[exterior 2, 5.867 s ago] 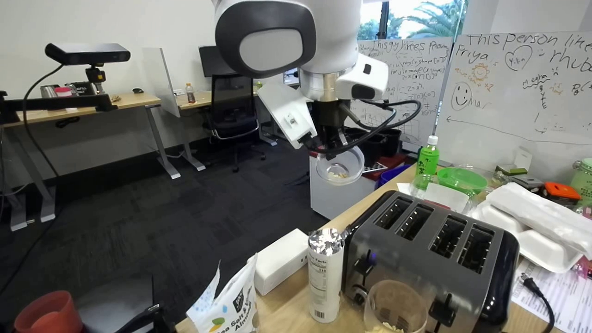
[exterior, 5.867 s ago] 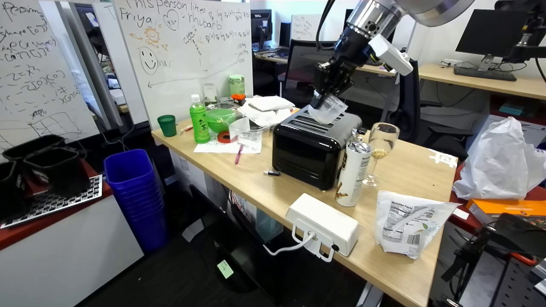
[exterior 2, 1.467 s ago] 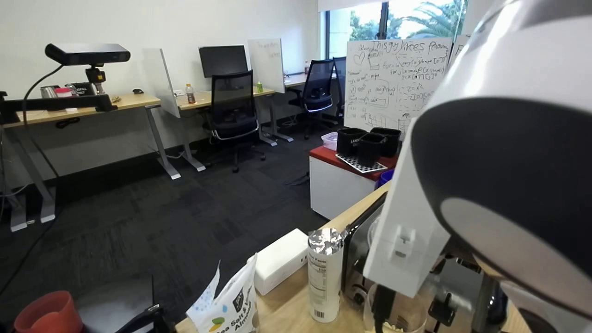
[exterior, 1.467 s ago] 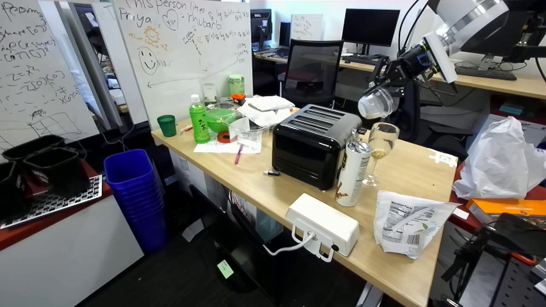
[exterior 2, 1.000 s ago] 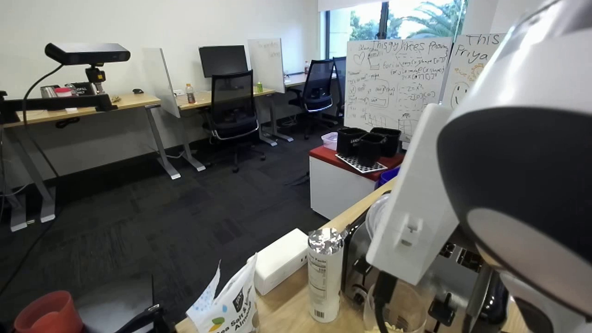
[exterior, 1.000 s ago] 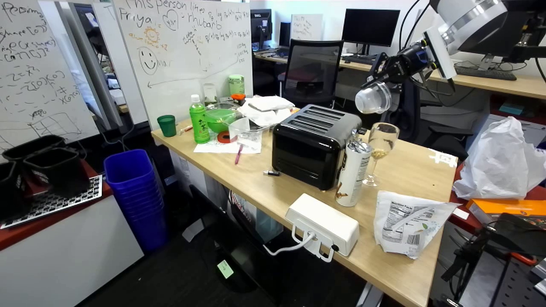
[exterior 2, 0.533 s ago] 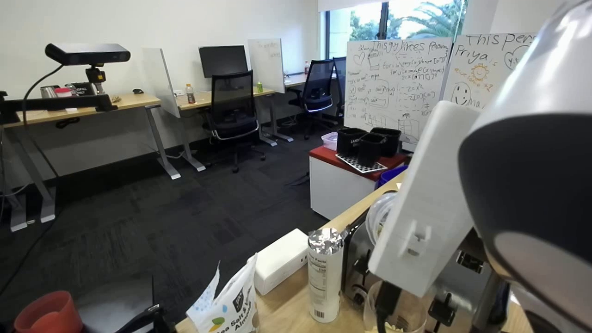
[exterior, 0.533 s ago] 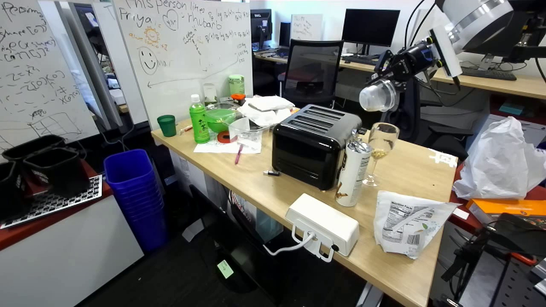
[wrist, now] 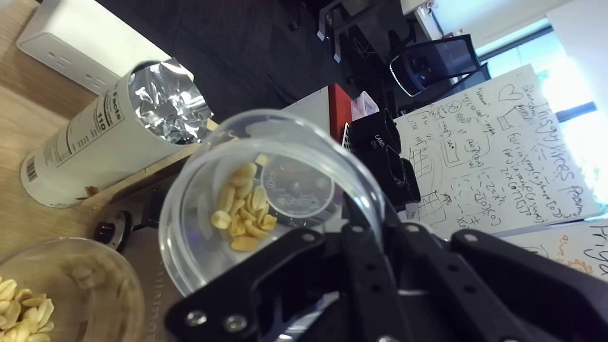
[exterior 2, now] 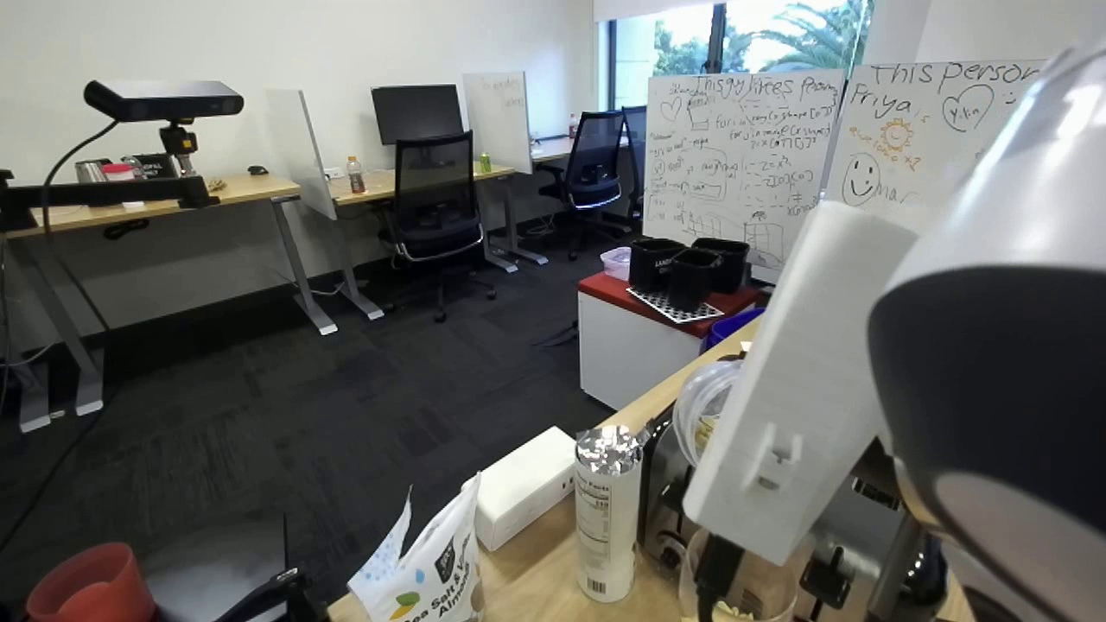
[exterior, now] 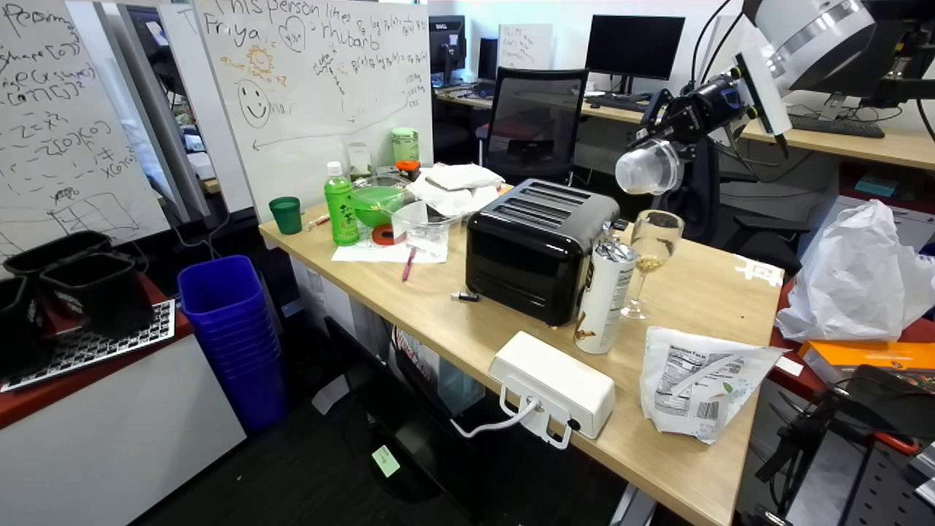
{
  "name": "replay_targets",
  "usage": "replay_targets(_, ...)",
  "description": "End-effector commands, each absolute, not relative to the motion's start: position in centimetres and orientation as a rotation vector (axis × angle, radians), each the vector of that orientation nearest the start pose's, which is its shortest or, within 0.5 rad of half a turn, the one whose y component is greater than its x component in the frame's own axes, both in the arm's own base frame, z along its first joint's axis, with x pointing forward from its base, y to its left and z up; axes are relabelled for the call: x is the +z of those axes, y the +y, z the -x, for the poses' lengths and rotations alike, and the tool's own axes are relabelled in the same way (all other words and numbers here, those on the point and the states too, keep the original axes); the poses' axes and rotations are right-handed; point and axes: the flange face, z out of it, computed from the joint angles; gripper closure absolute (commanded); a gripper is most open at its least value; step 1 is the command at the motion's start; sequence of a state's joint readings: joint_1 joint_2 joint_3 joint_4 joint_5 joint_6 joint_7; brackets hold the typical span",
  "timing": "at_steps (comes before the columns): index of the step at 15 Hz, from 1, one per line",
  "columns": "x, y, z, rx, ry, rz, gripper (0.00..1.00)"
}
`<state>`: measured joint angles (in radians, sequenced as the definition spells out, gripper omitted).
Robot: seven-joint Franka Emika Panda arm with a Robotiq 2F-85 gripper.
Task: Pour the contents of the bowl into the wine glass
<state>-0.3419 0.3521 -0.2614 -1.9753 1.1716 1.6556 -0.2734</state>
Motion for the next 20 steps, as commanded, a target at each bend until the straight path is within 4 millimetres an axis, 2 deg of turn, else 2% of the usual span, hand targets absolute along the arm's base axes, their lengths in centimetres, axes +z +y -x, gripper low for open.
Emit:
replay_targets(1, 29.7, -24.2, -52.6, 0.119, 0.847, 1.785, 0.98)
replay_targets(11, 29.5, -23.6, -53.4, 0.124, 0.829, 1.788, 0.98)
replay_targets(16, 29.3, -24.0, -53.4, 0.133, 0.839, 1.775, 0.98)
replay_targets(20, 28.3, -24.6, -53.6, 0.154, 0.866, 1.753, 0.98)
